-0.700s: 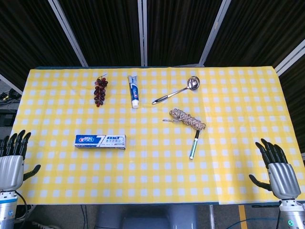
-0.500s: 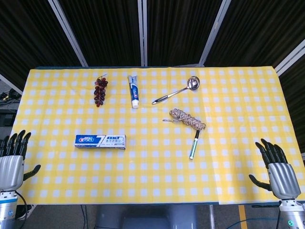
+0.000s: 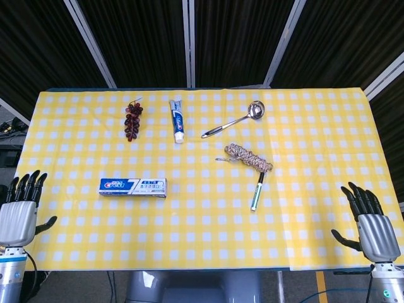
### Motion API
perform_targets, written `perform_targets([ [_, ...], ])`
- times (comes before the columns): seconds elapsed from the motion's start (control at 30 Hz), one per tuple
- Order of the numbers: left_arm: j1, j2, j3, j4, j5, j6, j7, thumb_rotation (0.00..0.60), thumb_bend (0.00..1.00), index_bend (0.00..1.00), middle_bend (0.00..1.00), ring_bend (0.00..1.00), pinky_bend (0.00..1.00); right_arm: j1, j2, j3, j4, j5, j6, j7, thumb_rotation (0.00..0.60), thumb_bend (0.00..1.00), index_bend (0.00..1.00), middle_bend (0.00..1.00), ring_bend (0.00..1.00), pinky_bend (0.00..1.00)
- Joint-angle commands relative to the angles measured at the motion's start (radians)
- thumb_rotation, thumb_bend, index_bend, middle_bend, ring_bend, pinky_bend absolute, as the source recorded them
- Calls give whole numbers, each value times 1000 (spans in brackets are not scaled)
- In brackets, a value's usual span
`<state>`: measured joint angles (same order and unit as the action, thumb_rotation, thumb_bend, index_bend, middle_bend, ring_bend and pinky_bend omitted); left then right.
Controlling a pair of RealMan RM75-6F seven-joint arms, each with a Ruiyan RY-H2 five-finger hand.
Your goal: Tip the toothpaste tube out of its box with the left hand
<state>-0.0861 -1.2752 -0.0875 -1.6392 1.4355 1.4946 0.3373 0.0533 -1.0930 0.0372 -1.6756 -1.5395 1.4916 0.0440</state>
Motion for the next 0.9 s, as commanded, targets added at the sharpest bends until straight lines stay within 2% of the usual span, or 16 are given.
perform_targets([
  [0.03,-44,11,-18,20,-40,-75,-6,600,0,0,0,0,0,0,1,-1,0,-1,0,1,600,85,0,0,0,0],
  [0.2,-136,24,-39,51,-81,-226,2,600,0,0,0,0,0,-3,2,-3,-5,-10,7,0,600,85,0,0,0,0],
  [0.37,-226,6,-53,86,-111,-351,21,600,0,10,0,4,85,-3,7,-2,-8,-9,8,8,600,85,0,0,0,0],
  [0.63,-301,-28,-67,90,-159,-431,62,600,0,94,25,76,166,-3,14,0,-8,-9,10,28,600,85,0,0,0,0],
  [0.9,-363,-59,-69,74,-225,-500,125,600,0,116,50,96,173,-4,20,0,-9,-12,13,42,600,85,0,0,0,0],
])
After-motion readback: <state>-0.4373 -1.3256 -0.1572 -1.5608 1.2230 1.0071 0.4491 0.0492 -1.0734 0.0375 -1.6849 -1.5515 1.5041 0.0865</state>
